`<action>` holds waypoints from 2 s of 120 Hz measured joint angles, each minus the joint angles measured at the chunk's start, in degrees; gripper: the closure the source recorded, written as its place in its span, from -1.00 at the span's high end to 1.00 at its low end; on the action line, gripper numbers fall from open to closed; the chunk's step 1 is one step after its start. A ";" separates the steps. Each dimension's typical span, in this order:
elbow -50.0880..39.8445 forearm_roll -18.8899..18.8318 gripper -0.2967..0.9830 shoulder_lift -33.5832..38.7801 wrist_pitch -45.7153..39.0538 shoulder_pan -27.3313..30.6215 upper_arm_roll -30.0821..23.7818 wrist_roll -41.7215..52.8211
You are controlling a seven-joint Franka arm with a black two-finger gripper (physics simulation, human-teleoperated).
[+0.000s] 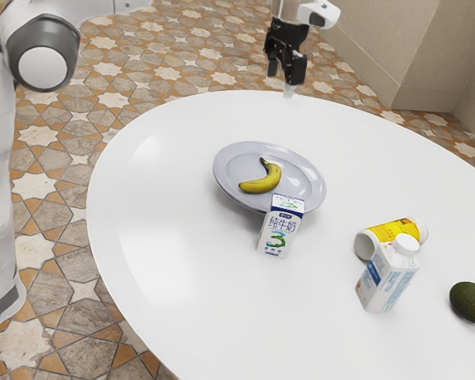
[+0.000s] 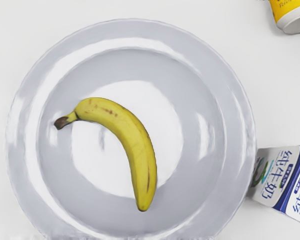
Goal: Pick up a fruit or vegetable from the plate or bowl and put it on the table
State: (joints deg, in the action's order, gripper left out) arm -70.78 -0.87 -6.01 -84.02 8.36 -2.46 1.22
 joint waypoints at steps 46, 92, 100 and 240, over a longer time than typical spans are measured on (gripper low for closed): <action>12.38 -0.69 0.54 6.61 7.80 -1.56 -4.72 0.98; 12.22 -4.66 0.54 -7.14 7.23 3.84 2.10 -1.30; 12.22 -3.54 0.54 -9.34 6.76 5.81 2.23 -1.57; -19.33 0.64 0.54 -6.62 -20.33 3.74 -1.63 -18.80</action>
State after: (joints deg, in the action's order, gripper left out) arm -90.11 -0.24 -12.63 -104.35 12.10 -4.09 -17.58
